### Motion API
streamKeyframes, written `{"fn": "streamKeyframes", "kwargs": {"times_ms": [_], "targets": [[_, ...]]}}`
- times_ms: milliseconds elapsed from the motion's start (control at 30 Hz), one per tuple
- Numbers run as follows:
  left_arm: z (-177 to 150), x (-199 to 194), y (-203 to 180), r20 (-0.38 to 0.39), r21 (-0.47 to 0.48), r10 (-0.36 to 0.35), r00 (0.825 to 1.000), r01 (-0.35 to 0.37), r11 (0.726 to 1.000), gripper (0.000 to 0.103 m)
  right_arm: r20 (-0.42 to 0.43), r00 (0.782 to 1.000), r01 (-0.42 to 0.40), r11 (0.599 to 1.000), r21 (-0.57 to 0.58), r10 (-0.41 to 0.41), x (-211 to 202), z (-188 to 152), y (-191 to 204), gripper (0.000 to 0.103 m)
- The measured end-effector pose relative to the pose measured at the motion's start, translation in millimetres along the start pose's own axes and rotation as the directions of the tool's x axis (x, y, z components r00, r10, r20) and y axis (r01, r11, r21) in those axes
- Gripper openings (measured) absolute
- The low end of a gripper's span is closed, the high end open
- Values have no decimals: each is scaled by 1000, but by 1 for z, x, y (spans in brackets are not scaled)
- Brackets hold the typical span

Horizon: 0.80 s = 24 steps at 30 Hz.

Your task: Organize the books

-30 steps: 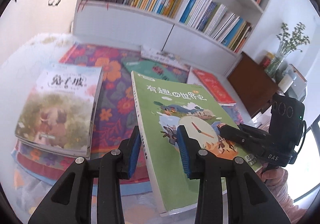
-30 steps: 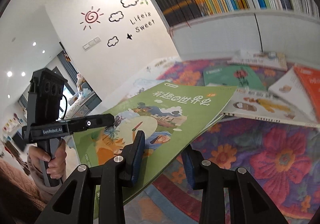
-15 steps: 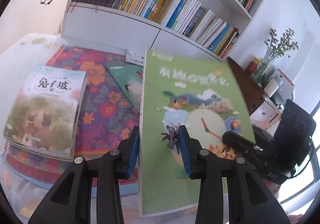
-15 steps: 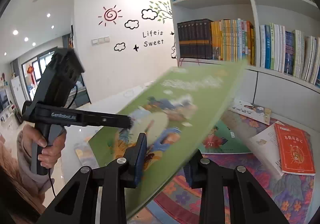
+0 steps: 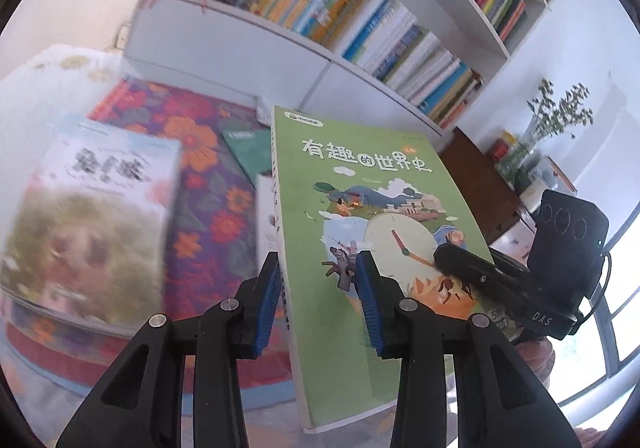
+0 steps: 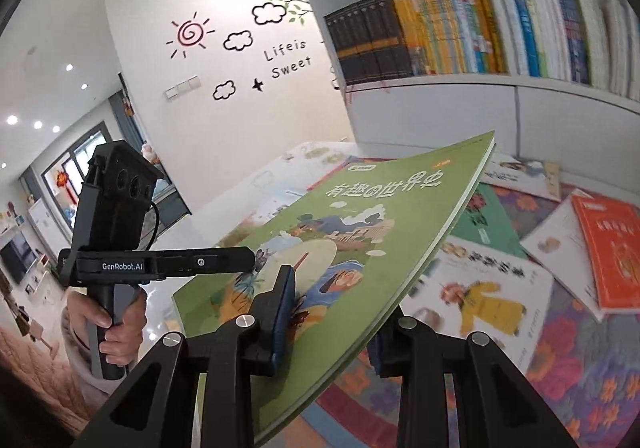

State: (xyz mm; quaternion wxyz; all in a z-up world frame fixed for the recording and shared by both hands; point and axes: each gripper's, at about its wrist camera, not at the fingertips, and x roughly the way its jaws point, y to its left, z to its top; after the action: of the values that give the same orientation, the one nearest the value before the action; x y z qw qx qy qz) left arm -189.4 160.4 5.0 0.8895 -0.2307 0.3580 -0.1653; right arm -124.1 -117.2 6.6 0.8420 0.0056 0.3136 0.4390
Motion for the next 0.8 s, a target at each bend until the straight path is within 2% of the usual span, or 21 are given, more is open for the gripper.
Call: {"fn": "streamKeyframes", "kwargs": {"times_ms": [167, 300, 467, 600, 700, 800], "targets": [[18, -26, 35, 33, -10, 81, 996, -80, 997, 35, -20, 998, -54, 998, -17, 54, 43, 27, 22, 30], [29, -43, 75, 23, -32, 150, 988, -149, 988, 35, -52, 994, -96, 995, -41, 93, 93, 41, 45, 30], [34, -47, 127, -6, -84, 219, 976, -219, 972, 35, -115, 982, -150, 989, -7, 149, 160, 48, 64, 30], [40, -37, 165, -36, -125, 246, 969, -249, 961, 35, -149, 977, -149, 989, 16, 150, 202, 48, 69, 30], [42, -24, 185, -70, -150, 239, 969, -247, 957, 35, -180, 973, -136, 989, 62, 145, 228, 43, 66, 30], [38, -12, 194, -89, -124, 280, 956, -290, 949, 32, -232, 966, -91, 990, 110, 115, 246, 36, 63, 31]]}}
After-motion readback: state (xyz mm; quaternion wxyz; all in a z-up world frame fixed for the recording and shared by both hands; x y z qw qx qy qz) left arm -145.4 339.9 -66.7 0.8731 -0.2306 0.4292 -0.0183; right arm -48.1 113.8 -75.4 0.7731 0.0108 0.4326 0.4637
